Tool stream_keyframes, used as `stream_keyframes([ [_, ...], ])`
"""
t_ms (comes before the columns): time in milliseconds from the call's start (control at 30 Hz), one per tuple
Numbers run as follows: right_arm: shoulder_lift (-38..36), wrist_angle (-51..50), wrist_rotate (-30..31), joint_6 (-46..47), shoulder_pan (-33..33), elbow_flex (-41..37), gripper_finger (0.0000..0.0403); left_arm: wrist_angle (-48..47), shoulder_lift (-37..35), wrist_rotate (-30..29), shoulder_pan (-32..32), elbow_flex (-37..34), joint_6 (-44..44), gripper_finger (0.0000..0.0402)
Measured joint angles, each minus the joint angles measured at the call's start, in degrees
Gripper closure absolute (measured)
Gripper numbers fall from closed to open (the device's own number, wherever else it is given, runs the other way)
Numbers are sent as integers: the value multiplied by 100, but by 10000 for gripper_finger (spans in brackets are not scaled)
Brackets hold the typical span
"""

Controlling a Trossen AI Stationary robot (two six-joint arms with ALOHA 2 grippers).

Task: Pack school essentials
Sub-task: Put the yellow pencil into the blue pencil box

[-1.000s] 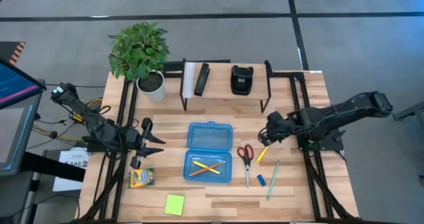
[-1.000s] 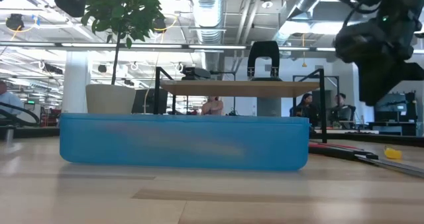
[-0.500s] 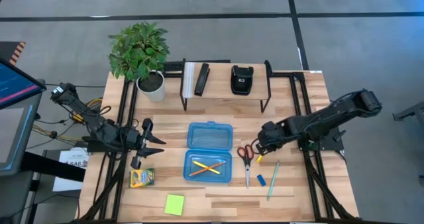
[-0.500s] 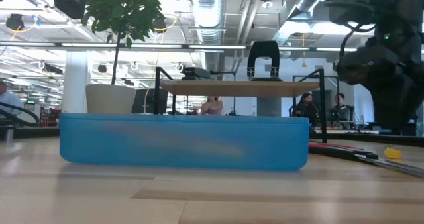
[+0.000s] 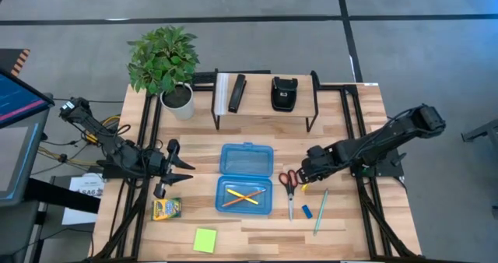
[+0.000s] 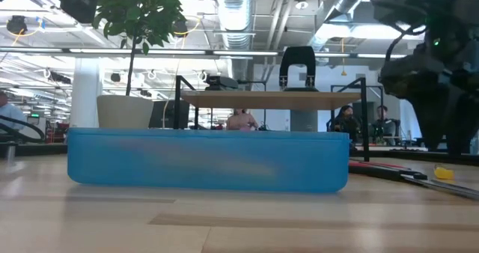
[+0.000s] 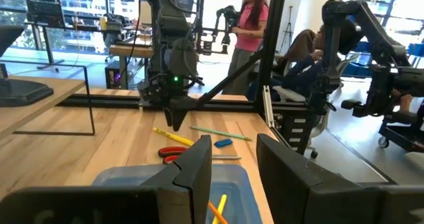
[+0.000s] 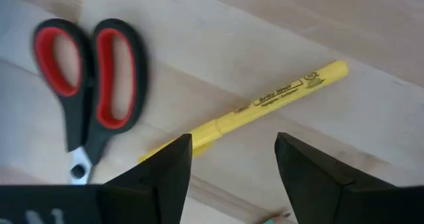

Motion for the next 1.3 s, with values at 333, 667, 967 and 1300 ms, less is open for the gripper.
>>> stream_keyframes([
  [333,773,383,-214,-159,-173,7,164,-10,0,0,0,0,-71,294],
  [667,1023,181,-319,-524,-375,25,204,-45,0,-1,0,0,-69,294],
  [967,883,31,-317,-898,-551,4,323,-43,0,-37,0,0,-129,294],
  [1300,335,-239,-172,-1343,-664,74,393,-70,2,-116,0,2,-78,294],
])
